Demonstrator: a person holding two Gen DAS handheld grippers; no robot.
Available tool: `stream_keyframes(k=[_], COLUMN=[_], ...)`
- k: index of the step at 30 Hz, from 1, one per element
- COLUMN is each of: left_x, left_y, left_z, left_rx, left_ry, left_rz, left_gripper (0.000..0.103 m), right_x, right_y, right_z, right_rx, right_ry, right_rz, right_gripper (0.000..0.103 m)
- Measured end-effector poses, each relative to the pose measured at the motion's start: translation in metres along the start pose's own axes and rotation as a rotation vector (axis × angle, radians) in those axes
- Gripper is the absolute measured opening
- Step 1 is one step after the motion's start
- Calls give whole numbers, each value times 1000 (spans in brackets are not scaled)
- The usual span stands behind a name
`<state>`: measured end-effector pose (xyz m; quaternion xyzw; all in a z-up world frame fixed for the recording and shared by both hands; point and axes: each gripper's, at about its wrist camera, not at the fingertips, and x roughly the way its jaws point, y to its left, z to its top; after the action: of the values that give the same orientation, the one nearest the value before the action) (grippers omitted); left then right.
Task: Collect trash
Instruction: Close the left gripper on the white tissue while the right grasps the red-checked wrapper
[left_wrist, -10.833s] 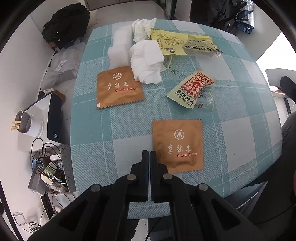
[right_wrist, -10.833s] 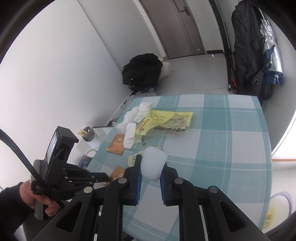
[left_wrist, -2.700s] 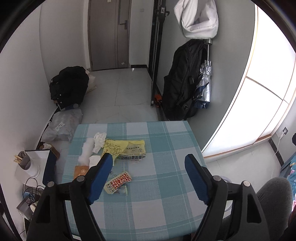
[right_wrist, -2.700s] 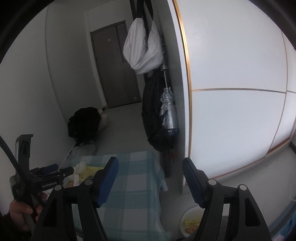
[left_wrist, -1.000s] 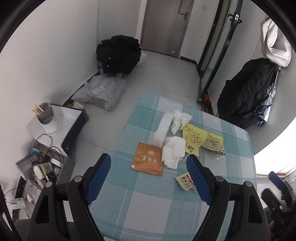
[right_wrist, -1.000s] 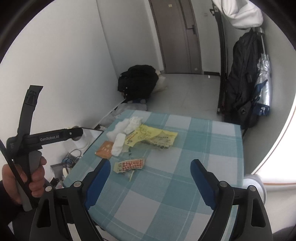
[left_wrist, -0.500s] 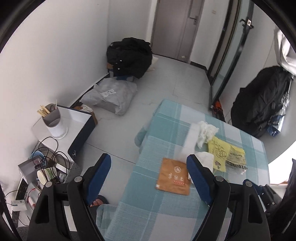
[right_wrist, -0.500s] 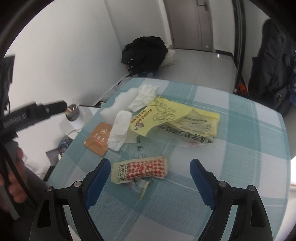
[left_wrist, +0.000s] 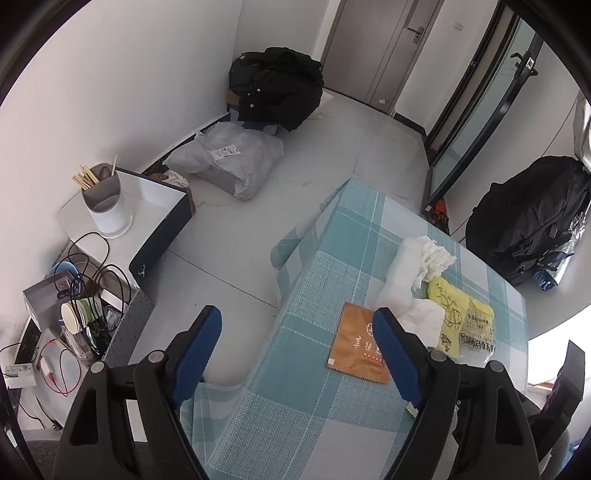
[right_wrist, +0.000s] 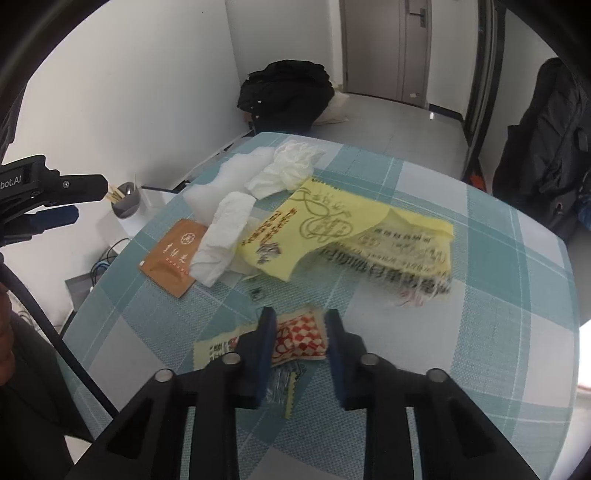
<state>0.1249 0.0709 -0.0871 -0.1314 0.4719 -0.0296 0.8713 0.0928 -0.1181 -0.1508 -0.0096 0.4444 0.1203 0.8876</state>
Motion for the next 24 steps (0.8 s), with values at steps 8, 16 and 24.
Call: stream_keyframes(k=[8, 16, 24], left_x=[4, 1, 5], left_y=[5, 1, -8], left_z=[-2, -4, -11], left_rx=[-35, 0, 27], left_ry=[29, 19, 42], left_rz=[-6, 7, -22], left_gripper=[81, 81, 81], right_x=[-8, -39, -61], right_y=[-2, -16, -30], right_z=[-3, -3, -13], right_rx=[7, 96, 151], right_ry=[-10, -29, -47], right_rz=[13, 63, 101], right_gripper=[10, 0, 0])
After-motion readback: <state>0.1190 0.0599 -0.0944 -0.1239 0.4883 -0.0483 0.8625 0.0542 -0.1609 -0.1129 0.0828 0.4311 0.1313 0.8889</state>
